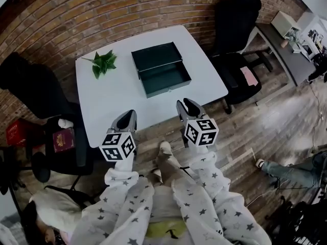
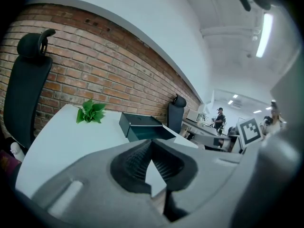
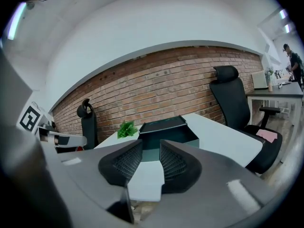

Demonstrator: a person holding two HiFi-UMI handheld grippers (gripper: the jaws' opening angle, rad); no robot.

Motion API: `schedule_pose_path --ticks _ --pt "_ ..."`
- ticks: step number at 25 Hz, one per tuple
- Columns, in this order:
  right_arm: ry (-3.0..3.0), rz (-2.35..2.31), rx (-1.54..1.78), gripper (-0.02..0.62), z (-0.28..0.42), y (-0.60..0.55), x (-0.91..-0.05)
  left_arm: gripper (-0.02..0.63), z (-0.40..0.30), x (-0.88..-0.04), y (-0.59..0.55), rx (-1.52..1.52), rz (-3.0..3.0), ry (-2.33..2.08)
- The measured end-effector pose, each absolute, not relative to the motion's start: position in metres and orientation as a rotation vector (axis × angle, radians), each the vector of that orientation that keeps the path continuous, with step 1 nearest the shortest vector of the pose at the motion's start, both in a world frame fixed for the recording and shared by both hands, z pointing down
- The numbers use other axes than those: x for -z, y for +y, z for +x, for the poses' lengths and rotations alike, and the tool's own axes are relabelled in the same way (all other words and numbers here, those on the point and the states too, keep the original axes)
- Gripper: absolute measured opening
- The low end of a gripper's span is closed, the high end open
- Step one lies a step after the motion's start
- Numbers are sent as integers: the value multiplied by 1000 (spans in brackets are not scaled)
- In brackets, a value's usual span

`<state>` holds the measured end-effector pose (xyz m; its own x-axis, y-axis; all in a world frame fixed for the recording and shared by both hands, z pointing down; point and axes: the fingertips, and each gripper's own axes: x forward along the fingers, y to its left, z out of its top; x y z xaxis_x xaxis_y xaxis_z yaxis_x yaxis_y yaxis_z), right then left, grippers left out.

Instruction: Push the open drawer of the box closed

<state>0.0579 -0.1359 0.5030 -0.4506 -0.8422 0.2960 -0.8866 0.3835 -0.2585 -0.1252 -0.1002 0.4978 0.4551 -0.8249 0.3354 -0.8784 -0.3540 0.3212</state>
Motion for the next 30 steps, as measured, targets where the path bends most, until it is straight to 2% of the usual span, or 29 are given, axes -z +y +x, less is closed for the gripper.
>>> schedule_pose_path --ticks 16,30 --pt "-2374 1400 -773 132 47 -213 -593 0 -110 -570 -163 -283 2059 -1409" --pt "-2249 1299 -785 126 34 -222 -623 0 -111 -576 -181 -297 2015 -1413"
